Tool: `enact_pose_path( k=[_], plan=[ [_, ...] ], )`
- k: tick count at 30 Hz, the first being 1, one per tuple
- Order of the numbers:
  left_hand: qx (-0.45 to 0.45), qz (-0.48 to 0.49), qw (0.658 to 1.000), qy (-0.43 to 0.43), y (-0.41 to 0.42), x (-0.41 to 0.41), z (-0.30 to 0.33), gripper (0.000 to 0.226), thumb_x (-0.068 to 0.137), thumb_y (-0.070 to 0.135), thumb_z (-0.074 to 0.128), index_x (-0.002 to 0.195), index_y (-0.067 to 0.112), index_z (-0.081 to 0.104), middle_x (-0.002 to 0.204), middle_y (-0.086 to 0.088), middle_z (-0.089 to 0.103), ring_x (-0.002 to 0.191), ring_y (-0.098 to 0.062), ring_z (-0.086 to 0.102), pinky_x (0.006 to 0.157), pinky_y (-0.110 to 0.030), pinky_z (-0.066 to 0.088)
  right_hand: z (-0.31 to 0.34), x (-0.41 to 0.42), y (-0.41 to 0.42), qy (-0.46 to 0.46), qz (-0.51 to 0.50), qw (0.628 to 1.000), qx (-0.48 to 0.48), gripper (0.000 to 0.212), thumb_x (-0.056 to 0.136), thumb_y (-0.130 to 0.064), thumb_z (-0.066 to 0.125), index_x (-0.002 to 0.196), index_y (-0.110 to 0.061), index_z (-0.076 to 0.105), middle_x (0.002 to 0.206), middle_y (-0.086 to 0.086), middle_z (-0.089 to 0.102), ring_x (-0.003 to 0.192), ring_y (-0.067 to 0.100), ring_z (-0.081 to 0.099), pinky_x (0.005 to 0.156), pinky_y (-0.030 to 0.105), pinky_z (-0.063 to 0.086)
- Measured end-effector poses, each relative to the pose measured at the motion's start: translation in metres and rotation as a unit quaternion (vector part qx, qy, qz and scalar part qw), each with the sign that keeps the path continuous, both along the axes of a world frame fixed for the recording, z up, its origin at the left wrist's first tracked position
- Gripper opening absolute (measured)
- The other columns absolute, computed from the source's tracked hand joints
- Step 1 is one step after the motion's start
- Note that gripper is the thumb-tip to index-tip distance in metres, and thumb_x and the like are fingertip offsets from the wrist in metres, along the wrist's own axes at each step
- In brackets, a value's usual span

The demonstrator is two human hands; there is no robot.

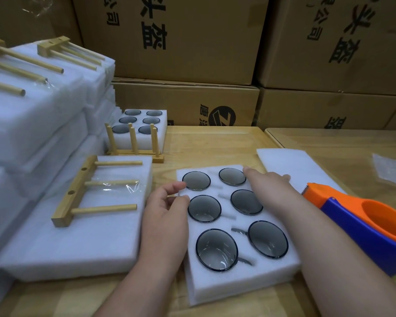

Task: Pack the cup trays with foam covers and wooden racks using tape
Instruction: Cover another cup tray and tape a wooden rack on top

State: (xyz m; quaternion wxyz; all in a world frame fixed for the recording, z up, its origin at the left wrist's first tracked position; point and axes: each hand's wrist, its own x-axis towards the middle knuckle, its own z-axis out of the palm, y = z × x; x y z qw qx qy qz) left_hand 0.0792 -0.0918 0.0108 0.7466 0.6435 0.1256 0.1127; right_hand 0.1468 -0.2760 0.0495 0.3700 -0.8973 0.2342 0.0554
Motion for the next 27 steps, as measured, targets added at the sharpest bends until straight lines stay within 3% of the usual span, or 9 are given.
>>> enact_pose_path(
  k=[2,5,7,9,11,15,19,24,27],
  plan=[
    [-0.002,0.000,1.000,-0.001,0.000,-0.001,0.001,0.025,0.094,0.011,0.059,0.100,0.033,0.069,0.102,-0.013,0.072,0.079,-0.022,0.067,0.082,-0.052,0.056,0.004,-0.002,0.002,0.012,-0.003,1.000,-0.017,0.075,0.095,-0.065,0.039,0.146,-0.010,0.043,0.168,0.012,-0.011,0.075,0.025,0.046,0.073,0.036,0.034],
    [0.002,0.001,1.000,-0.002,0.000,-0.002,0.001,0.025,0.094,0.011,0.058,0.100,0.032,0.070,0.101,-0.014,0.073,0.079,-0.021,0.067,0.083,-0.052,0.056,0.006,-0.003,0.002,0.026,0.002,0.999,-0.029,0.070,0.096,-0.061,0.038,0.142,-0.009,0.047,0.167,0.018,-0.004,0.102,0.033,0.051,0.080,0.037,0.035],
    [0.008,0.002,1.000,-0.004,0.000,-0.001,0.000,0.025,0.094,0.011,0.059,0.099,0.033,0.070,0.103,-0.015,0.072,0.080,-0.023,0.067,0.084,-0.052,0.055,0.005,-0.006,0.000,0.027,0.025,0.998,-0.041,0.066,0.098,-0.061,0.036,0.136,-0.010,0.052,0.161,0.023,0.019,0.119,0.034,0.050,0.080,0.036,0.034],
    [0.017,0.005,1.000,-0.007,-0.001,-0.001,0.000,0.025,0.093,0.012,0.060,0.097,0.035,0.070,0.103,-0.015,0.071,0.080,-0.024,0.065,0.084,-0.050,0.055,0.004,-0.008,0.000,-0.050,0.053,0.995,-0.063,0.046,0.098,-0.054,0.041,0.101,-0.014,0.064,0.116,0.016,0.060,0.098,0.033,0.056,0.068,0.033,0.035],
    [0.019,0.005,1.000,-0.009,-0.001,-0.001,0.000,0.025,0.093,0.012,0.060,0.096,0.034,0.070,0.104,-0.015,0.070,0.079,-0.021,0.063,0.083,-0.049,0.054,0.003,-0.009,0.001,-0.192,0.063,0.975,-0.092,0.040,0.098,-0.037,0.048,0.067,-0.013,0.055,0.067,0.004,0.055,0.071,0.030,0.051,0.053,0.031,0.032],
    [0.016,0.001,1.000,-0.009,0.000,0.000,-0.001,0.024,0.093,0.011,0.060,0.095,0.032,0.070,0.102,-0.016,0.070,0.076,-0.018,0.061,0.077,-0.044,0.052,0.015,-0.011,-0.004,-0.368,0.065,0.915,-0.154,0.020,0.097,-0.024,0.055,0.098,-0.020,0.075,0.089,-0.004,0.067,0.083,0.018,0.058,0.063,0.023,0.041],
    [0.016,0.001,1.000,-0.011,0.000,0.000,0.000,0.023,0.092,0.011,0.060,0.094,0.032,0.070,0.102,-0.014,0.071,0.079,-0.021,0.064,0.081,-0.046,0.053,0.035,-0.014,-0.031,-0.291,0.018,0.934,-0.205,0.028,0.094,-0.031,0.059,0.118,-0.022,0.071,0.119,0.004,0.069,0.113,0.031,0.060,0.091,0.041,0.051],
    [0.004,-0.001,1.000,-0.012,-0.001,-0.002,0.003,0.018,0.084,0.020,0.062,0.094,0.032,0.070,0.104,-0.015,0.072,0.094,-0.038,0.067,0.091,-0.061,0.053,0.070,-0.036,-0.076,-0.060,-0.015,0.981,-0.182,0.044,0.079,-0.056,0.078,0.088,-0.014,0.067,0.087,0.009,0.065,0.077,0.024,0.057,0.060,0.032,0.041],
    [0.010,-0.005,1.000,-0.007,0.000,0.000,-0.001,0.023,0.092,0.011,0.060,0.093,0.032,0.071,0.102,-0.014,0.072,0.081,-0.023,0.065,0.084,-0.051,0.054,0.084,-0.054,-0.091,0.011,0.023,0.979,-0.202,0.071,0.045,-0.076,0.082,0.088,-0.023,0.064,0.091,0.003,0.063,0.083,0.021,0.056,0.070,0.036,0.047]
  ],
)
